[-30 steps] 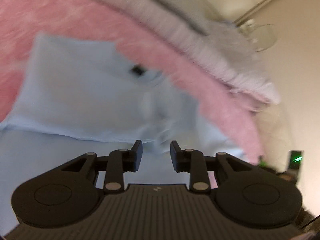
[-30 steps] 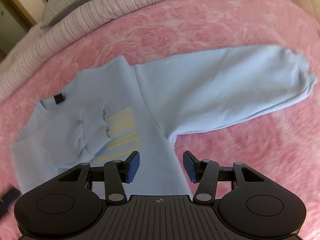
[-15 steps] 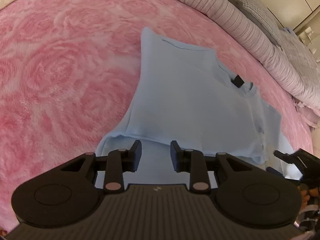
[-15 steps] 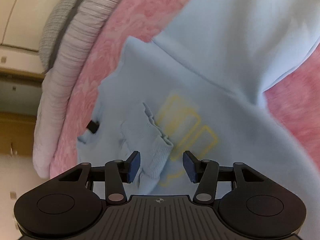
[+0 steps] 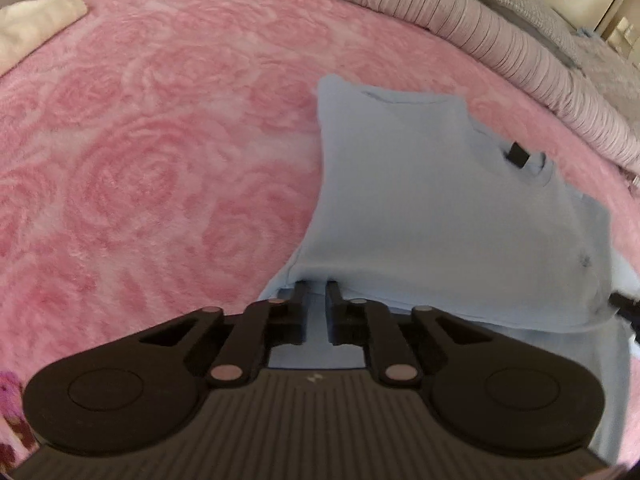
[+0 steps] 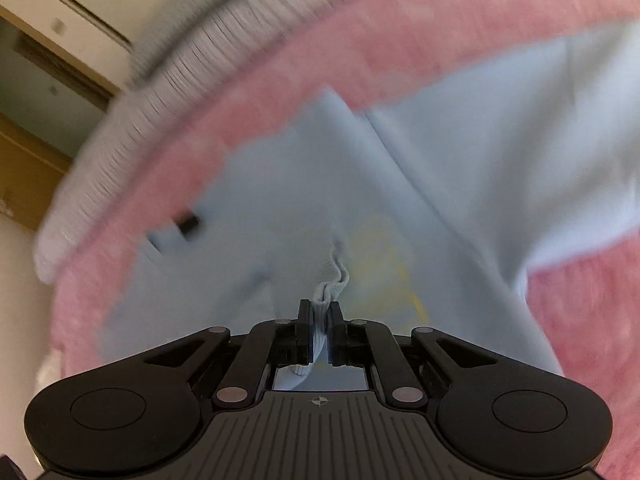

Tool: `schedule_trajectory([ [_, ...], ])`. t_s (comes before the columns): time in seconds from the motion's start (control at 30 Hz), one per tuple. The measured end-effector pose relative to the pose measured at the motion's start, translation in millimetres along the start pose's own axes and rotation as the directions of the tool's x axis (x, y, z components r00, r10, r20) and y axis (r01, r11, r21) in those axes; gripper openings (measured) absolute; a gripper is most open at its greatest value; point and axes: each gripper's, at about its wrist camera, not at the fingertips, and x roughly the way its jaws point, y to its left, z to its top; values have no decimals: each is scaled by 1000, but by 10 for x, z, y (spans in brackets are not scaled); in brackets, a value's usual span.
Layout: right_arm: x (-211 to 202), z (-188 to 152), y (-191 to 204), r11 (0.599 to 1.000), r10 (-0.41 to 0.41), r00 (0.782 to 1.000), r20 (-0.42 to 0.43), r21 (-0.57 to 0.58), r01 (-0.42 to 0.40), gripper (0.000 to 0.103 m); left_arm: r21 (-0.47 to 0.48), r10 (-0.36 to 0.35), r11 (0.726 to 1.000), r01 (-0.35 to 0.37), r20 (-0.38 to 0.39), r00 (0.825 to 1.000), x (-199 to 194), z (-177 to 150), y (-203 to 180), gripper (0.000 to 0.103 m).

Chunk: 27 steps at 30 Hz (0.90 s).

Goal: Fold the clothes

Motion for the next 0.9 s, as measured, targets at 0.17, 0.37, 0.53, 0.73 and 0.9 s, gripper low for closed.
schedule_trajectory([
  [0.17,-20,-37,-11,999,-41,999,1,-23,41,10,75,48,996,-45,-35,998,-62,20,-43,7],
  [0.37,-307,46,-153,995,-92,996,9,-34,92,19,182,88,980,-85,-6,996,-384,58,-324,16],
  [0.53,-561,109,-583,993,-108,994,-13,43,109,19,261,88,963,-69,-61,994,-146,-54,-637,26],
  [0.73,-1067,338,-1486,941,-139,987,76,319,108,21,280,130,955,-100,-93,987,36,-159,-975,26],
  [0.9,-1512,527,-2269,849,-183,964,193,526,56,43,239,55,970,-33,-85,995,-178,-167,-1249,27],
])
